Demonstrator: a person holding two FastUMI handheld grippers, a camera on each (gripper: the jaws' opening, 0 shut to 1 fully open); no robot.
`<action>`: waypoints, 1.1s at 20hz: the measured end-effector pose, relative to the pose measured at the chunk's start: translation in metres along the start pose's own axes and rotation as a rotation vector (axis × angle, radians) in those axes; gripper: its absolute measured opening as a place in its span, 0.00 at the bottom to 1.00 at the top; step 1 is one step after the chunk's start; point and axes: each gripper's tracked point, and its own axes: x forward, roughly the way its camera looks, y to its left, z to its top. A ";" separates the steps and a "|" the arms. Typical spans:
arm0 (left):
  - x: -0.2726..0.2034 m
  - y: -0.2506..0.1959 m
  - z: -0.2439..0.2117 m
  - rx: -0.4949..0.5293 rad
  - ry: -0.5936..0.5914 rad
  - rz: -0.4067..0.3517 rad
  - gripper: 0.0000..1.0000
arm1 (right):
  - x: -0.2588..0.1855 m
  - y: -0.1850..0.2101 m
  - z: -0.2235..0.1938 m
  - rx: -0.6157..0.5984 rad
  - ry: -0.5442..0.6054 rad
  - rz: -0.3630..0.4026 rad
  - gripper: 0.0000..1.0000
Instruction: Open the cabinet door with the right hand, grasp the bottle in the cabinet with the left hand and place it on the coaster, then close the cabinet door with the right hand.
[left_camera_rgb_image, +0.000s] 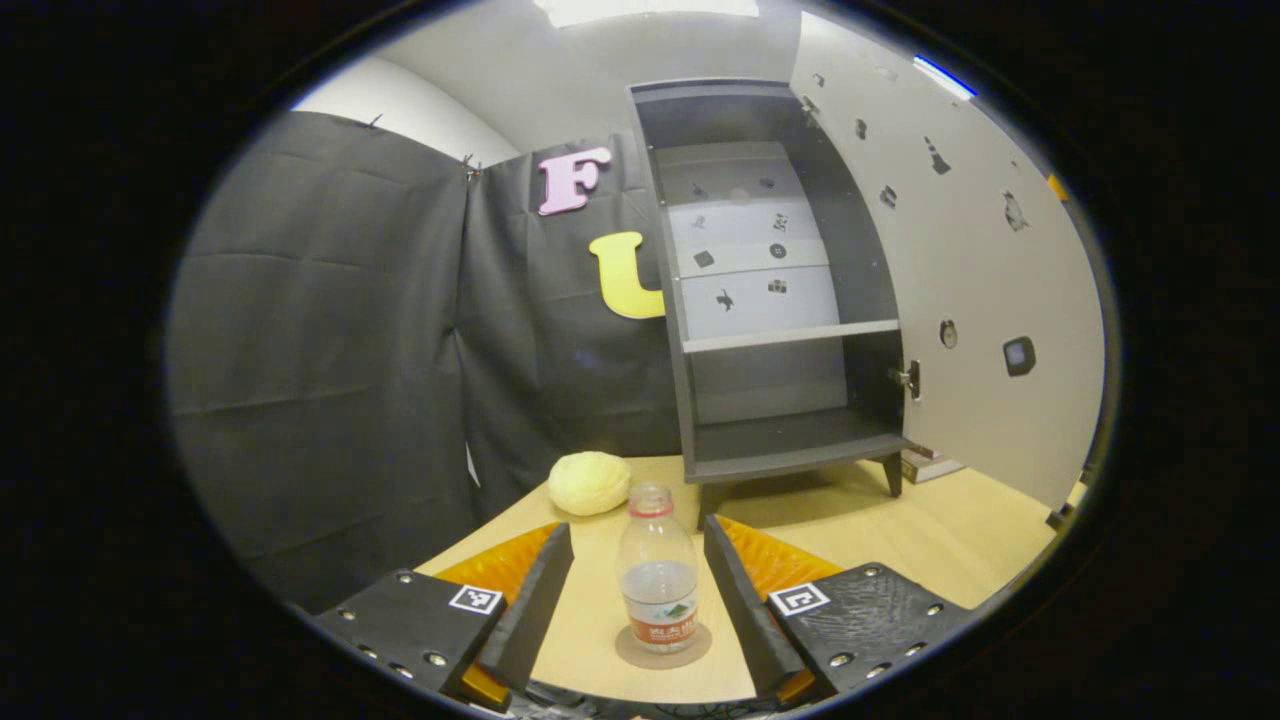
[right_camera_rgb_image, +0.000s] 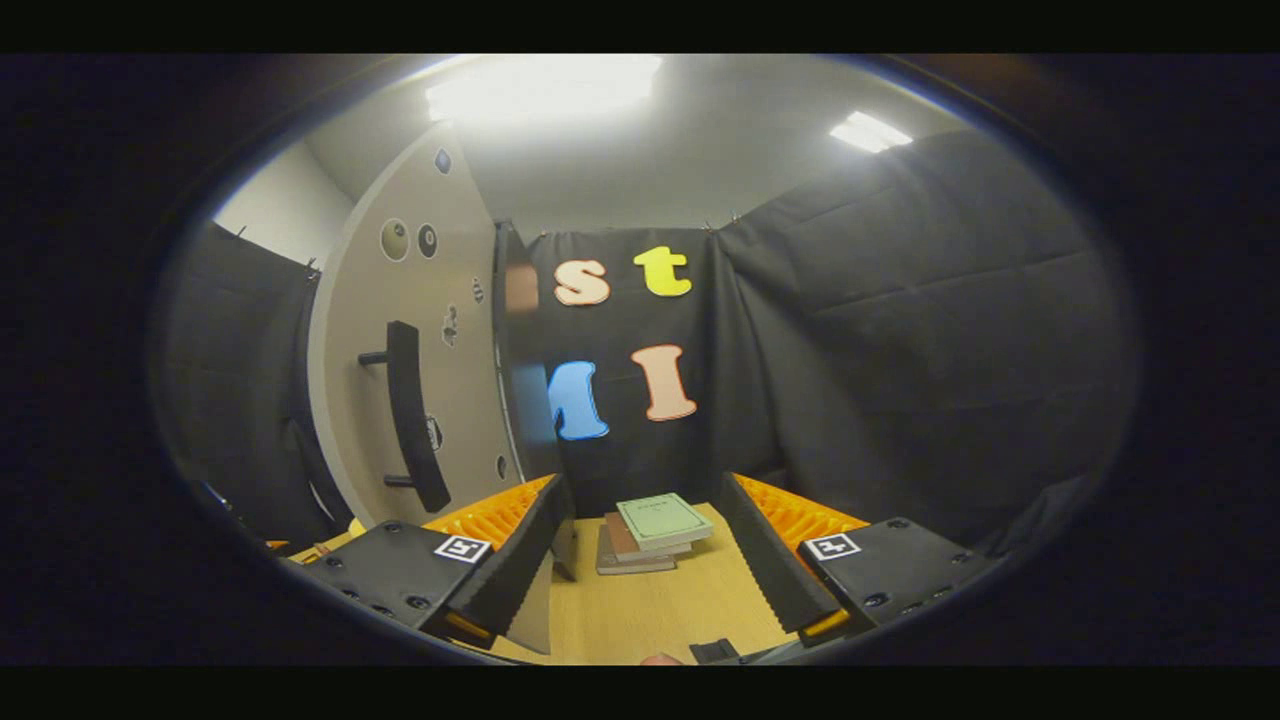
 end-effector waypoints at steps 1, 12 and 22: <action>0.000 0.001 0.013 0.002 -0.010 0.004 0.79 | 0.003 0.000 0.001 0.004 0.002 0.003 0.98; 0.011 -0.019 0.107 -0.045 -0.017 -0.101 0.79 | 0.023 0.018 0.008 -0.024 0.036 0.004 0.98; 0.022 -0.010 0.132 -0.024 -0.074 -0.152 0.79 | 0.023 0.050 0.010 -0.097 0.048 0.022 0.97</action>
